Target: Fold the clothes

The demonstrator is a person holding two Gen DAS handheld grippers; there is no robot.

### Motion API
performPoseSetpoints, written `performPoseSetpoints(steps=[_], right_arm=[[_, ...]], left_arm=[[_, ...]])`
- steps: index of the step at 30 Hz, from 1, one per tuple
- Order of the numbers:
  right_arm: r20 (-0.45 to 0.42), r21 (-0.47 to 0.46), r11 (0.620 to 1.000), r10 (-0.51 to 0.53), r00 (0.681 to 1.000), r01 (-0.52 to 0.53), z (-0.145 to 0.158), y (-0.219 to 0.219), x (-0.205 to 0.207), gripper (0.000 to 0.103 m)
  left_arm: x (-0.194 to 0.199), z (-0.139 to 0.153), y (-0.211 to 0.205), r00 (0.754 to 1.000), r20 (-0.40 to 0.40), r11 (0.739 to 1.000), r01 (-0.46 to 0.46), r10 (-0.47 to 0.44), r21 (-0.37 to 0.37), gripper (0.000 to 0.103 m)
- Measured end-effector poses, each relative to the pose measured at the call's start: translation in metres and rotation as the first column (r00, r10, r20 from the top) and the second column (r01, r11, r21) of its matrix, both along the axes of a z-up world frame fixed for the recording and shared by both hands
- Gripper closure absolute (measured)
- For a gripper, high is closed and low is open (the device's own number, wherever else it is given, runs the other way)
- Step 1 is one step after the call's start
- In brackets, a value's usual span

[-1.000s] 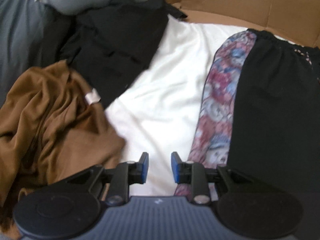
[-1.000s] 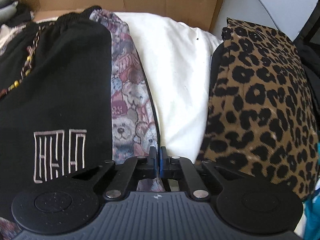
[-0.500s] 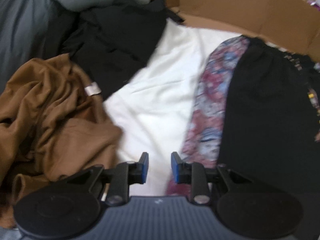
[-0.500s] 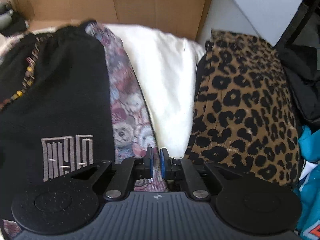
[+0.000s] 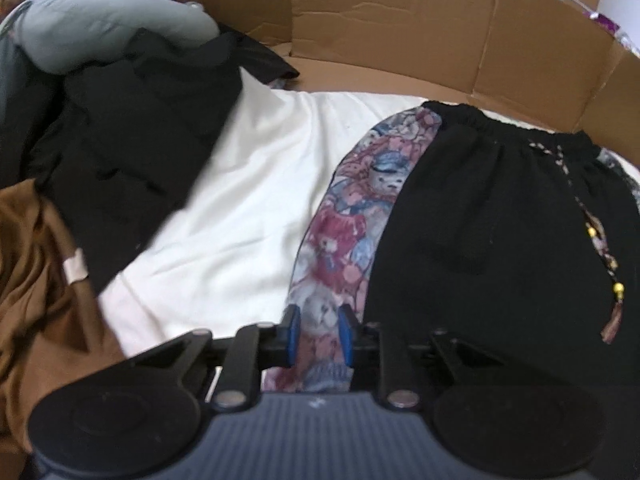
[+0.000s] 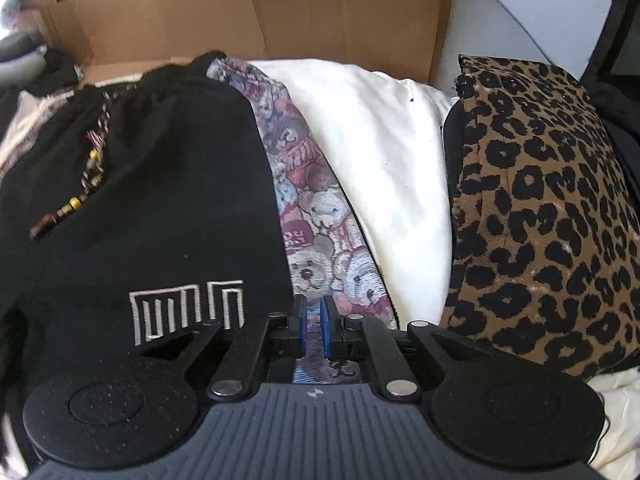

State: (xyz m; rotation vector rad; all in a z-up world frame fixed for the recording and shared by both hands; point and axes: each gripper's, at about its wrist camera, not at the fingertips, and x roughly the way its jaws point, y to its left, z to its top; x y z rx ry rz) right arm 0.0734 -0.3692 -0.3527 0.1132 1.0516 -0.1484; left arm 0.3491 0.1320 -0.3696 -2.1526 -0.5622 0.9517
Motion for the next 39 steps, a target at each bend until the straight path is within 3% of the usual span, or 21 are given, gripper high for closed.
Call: performPoseSetpoints(steps=[7,10,14,18,28,33,39], right_arm=[[-0.086,-0.028,0.997,-0.069,0.994,0.067,-0.014,-0.017,-0.019,0.092],[-0.093,-0.017,0.997,-0.080,0.992,0.079,-0.014,-0.019,-0.028,0.091],[-0.103,-0.030,0.997,-0.074,0.992,0.071,-0.012,-0.016,-0.032,0.091],[-0.112,-0.035,0.997,-0.074,0.991,0.070,-0.009,-0.016,-0.038,0.091],[-0.149,-0.020,0.994,-0.106,0.983,0.104,-0.004,-0.017,-0.053,0.091],[-0.173,0.011,0.991,-0.131,0.976,0.135,-0.004,-0.019,-0.059,0.091],[-0.192,0.019,0.988,-0.145,0.971,0.151,-0.006,-0.019,-0.066,0.091]], left_arm=[[0.024,-0.003,-0.013,0.993,0.008,0.993,0.119,-0.119,-0.008,0.083],[0.029,-0.003,-0.029,0.985,0.046,0.986,0.165,-0.165,0.007,0.083],[0.033,0.003,-0.047,0.967,0.031,0.967,0.252,-0.254,0.042,0.083],[0.035,0.011,-0.061,0.930,-0.017,0.925,0.366,-0.367,0.099,0.083],[0.038,0.014,-0.094,0.861,-0.022,0.850,0.506,-0.509,0.144,0.083],[0.038,0.013,-0.111,0.772,-0.032,0.754,0.627,-0.634,0.195,0.083],[0.036,0.012,-0.132,0.683,-0.032,0.664,0.719,-0.730,0.203,0.083]])
